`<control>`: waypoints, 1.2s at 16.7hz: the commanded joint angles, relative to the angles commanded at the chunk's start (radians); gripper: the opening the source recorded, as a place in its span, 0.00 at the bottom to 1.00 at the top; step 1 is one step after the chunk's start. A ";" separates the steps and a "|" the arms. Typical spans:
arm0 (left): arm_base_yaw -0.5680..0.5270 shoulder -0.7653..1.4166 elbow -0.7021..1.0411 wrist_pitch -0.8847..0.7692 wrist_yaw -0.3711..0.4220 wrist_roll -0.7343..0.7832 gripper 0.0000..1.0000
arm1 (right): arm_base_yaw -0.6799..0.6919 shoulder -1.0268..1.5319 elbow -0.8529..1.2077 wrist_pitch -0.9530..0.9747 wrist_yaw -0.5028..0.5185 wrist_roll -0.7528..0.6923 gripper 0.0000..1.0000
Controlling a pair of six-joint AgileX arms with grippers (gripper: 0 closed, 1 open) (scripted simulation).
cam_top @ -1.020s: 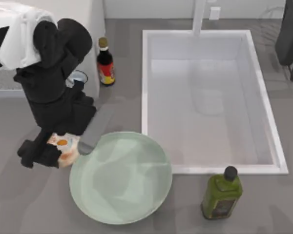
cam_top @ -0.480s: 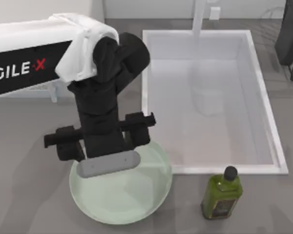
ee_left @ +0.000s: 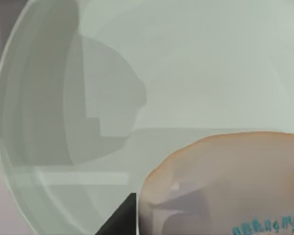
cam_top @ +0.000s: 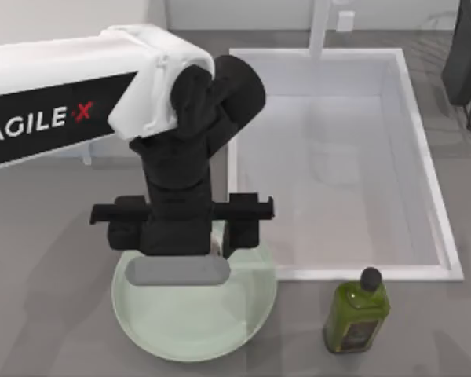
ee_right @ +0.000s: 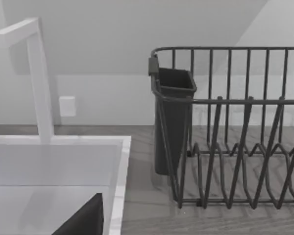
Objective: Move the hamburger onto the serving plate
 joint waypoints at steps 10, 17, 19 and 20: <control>0.001 0.053 -0.108 0.161 0.001 0.001 0.00 | 0.000 0.000 0.000 0.000 0.000 0.000 1.00; 0.001 0.055 -0.113 0.167 0.000 0.001 0.23 | 0.000 0.000 0.000 0.000 0.000 0.000 1.00; 0.001 0.055 -0.113 0.167 0.000 0.001 0.38 | 0.000 0.000 0.000 0.000 0.000 0.000 1.00; 0.001 0.055 -0.113 0.167 0.000 0.001 0.45 | 0.000 0.000 0.000 0.000 0.000 0.000 1.00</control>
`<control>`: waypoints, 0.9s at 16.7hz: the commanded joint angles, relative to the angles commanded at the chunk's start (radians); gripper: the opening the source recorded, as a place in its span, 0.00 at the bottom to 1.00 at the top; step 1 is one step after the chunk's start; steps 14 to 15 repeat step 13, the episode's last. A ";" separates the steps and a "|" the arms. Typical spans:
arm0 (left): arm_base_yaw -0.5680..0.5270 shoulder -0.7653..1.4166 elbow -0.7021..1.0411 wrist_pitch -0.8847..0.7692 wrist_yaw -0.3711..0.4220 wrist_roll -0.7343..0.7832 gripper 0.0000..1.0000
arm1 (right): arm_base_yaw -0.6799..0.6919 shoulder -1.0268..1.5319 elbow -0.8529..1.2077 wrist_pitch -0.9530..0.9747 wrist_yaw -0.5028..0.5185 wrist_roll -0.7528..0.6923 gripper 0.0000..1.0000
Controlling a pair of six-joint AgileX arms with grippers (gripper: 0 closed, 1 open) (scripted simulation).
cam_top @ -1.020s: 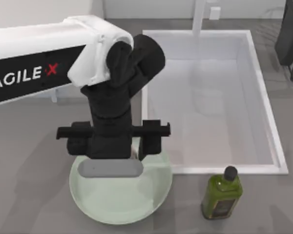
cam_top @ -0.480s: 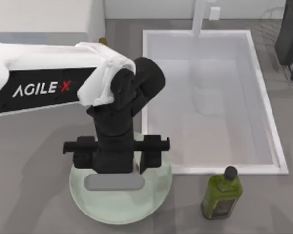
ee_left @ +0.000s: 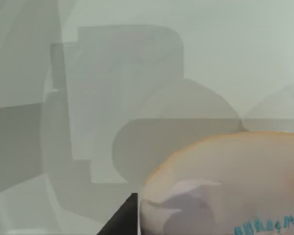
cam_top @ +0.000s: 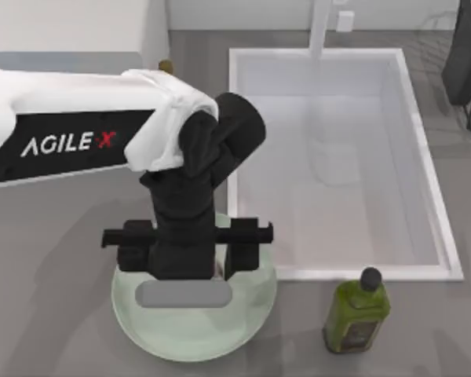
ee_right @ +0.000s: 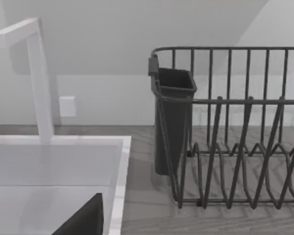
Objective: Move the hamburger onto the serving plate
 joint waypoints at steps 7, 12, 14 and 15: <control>0.000 0.000 0.000 0.000 0.000 0.000 0.98 | 0.000 0.000 0.000 0.000 0.000 0.000 1.00; 0.000 0.000 0.000 0.000 0.000 0.000 1.00 | 0.000 0.000 0.000 0.000 0.000 0.000 1.00; 0.000 0.000 0.000 0.000 0.000 0.000 1.00 | 0.000 0.000 0.000 0.000 0.000 0.000 1.00; 0.000 0.000 0.000 0.000 0.000 0.000 1.00 | 0.000 0.000 0.000 0.000 0.000 0.000 1.00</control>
